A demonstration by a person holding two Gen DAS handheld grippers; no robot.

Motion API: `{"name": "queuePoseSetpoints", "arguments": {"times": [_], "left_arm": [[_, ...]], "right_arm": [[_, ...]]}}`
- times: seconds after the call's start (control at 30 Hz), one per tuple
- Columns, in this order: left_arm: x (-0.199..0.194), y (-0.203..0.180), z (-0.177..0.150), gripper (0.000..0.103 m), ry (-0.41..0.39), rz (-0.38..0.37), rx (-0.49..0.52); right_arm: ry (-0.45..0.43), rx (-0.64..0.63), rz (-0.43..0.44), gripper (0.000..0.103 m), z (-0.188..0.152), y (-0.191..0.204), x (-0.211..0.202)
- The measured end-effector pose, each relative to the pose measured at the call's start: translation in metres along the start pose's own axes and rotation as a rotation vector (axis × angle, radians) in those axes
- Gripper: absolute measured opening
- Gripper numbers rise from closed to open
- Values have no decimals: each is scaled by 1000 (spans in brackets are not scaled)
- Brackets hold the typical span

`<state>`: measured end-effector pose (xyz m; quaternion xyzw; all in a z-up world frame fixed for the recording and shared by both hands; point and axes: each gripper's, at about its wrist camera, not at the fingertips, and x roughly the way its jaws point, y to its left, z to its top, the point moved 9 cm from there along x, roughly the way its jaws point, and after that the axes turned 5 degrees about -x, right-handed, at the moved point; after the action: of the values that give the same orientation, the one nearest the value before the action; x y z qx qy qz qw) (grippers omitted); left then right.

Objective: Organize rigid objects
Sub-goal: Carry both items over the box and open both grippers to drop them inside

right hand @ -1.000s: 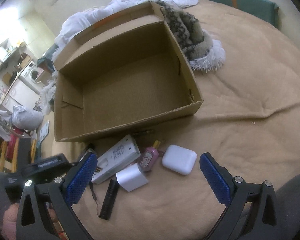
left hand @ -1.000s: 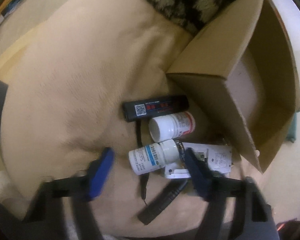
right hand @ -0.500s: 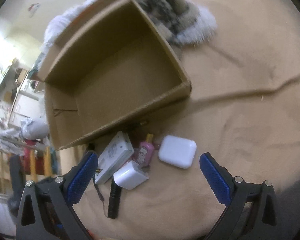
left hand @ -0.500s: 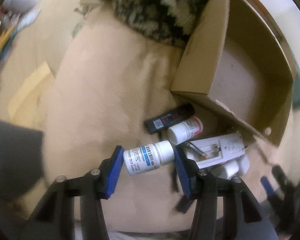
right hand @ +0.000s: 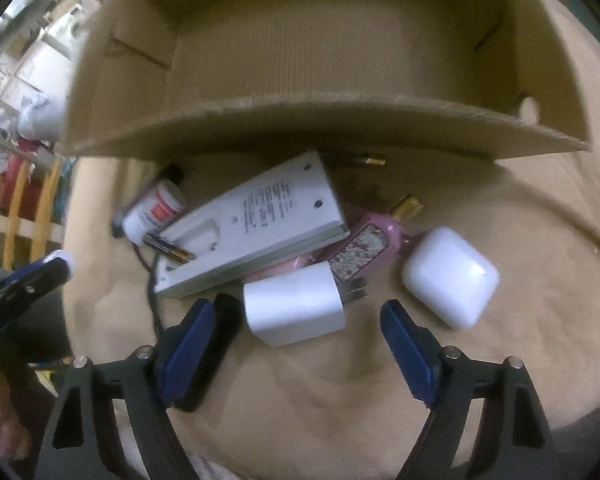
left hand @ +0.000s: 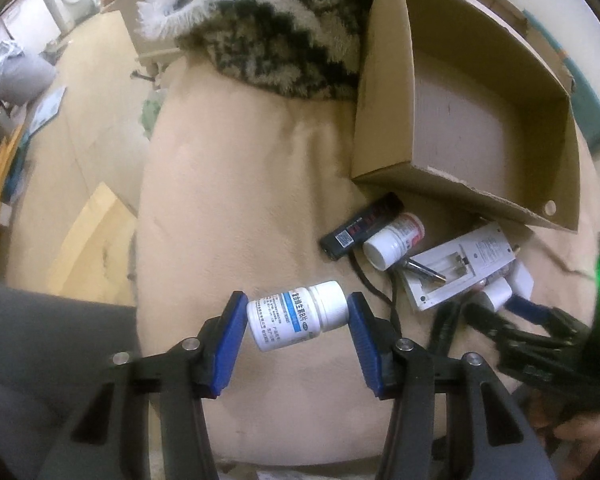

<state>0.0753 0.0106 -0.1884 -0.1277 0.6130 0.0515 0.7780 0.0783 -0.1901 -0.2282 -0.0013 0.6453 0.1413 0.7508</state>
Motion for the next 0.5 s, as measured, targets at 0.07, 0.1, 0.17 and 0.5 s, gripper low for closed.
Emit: {"name": "queuePoseSetpoints", "arguments": {"times": [0.07, 0.1, 0.17, 0.5], "left_arm": [[2, -1, 1, 47, -1, -2, -2], [2, -2, 1, 47, -2, -5, -2], [2, -5, 2, 47, -8, -6, 6], [-1, 0, 2, 47, -38, 26, 16]], "right_arm": [[11, -24, -29, 89, 2, 1, 8], [5, -32, -29, 80, 3, 2, 9], [-14, -45, -39, 65, 6, 4, 6], [-88, -69, -71, 64, -1, 4, -19]]}}
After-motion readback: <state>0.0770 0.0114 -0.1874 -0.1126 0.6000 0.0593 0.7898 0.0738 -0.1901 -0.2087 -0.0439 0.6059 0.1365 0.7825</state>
